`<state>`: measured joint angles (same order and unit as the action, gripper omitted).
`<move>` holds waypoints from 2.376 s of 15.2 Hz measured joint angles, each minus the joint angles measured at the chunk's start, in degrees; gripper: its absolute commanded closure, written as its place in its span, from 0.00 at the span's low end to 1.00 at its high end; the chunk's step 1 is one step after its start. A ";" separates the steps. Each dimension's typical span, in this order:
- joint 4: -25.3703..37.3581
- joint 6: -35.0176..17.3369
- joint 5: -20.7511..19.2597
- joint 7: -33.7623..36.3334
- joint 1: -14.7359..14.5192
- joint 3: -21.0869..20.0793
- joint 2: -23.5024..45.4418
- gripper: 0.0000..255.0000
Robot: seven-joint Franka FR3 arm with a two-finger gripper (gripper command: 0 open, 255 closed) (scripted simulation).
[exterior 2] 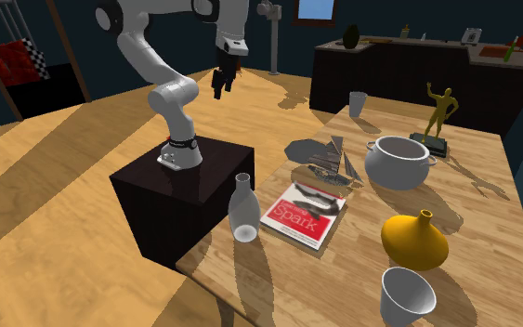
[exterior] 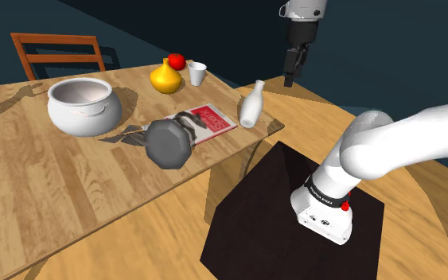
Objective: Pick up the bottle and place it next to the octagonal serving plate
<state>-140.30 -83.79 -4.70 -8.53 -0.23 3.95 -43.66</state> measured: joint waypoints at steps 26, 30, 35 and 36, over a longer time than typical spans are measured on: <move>19.32 -31.34 1.34 -21.60 5.16 18.56 44.46 0.00; 24.35 -32.92 4.37 -25.07 6.56 19.43 50.89 0.00; 22.91 -36.32 5.32 -25.71 6.84 19.35 52.94 0.00; 22.33 -37.36 5.56 -25.87 6.91 19.32 53.46 0.00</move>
<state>-117.97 -121.15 0.85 -34.40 6.68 23.26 9.79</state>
